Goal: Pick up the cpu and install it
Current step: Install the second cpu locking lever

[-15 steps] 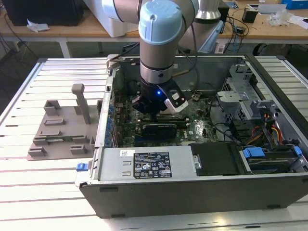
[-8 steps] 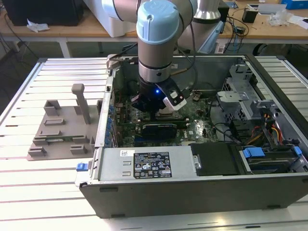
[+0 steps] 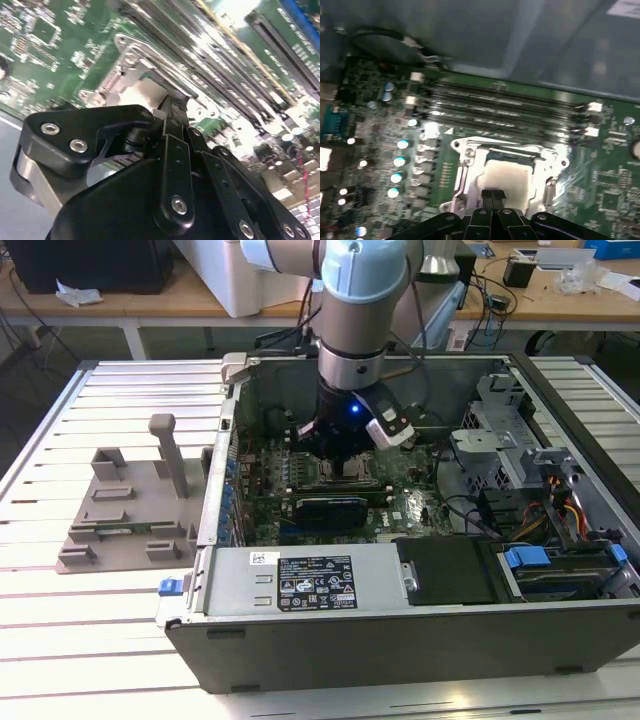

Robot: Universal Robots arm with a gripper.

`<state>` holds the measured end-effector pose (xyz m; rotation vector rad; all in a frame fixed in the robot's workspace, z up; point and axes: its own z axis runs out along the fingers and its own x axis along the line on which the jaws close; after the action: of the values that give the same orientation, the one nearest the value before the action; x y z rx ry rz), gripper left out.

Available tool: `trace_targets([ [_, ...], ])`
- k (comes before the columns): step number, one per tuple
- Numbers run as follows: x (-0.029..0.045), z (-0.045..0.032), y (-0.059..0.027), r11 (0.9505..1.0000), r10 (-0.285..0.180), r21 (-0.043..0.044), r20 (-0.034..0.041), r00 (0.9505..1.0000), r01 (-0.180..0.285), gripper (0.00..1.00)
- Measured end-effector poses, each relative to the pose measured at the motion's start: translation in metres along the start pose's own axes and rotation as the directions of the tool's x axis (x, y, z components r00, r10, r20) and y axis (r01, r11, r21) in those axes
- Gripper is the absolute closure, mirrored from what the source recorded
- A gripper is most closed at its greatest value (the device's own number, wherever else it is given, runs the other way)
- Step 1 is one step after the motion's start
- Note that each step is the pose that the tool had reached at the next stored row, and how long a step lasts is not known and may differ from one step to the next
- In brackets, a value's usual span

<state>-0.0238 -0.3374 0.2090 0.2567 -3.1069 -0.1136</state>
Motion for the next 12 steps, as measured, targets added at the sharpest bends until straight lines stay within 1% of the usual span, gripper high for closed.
trace_targets([
  [1,-0.0085,0.0002,0.0051,0.9999,0.001,0.0108,-0.0041,1.0000,-0.001,0.89],
  [2,-0.0117,-0.0021,0.0106,0.9992,0.002,0.0389,-0.0092,1.0000,-0.001,0.89],
  [3,-0.0118,-0.0066,0.0120,0.9990,0.002,0.0441,-0.0099,0.9999,-0.001,0.89],
  [4,-0.0118,-0.0112,0.0129,0.9989,0.002,0.0464,-0.0105,0.9999,-0.001,0.89],
  [5,-0.0118,-0.0185,0.0141,0.9988,0.002,0.0483,-0.0107,0.9999,-0.001,0.89],
  [6,-0.0118,-0.0273,0.0154,0.9988,0.002,0.0495,-0.0108,0.9999,-0.001,0.89],
  [8,-0.0117,-0.0373,0.0165,0.9987,0.002,0.0501,-0.0110,0.9999,-0.001,0.89],
  [11,-0.0114,-0.0629,0.0191,0.9987,0.002,0.0503,-0.0109,0.9999,-0.002,0.89],
  [12,-0.0113,-0.0674,0.0194,0.9987,0.002,0.0503,-0.0111,0.9999,-0.002,0.89],
])
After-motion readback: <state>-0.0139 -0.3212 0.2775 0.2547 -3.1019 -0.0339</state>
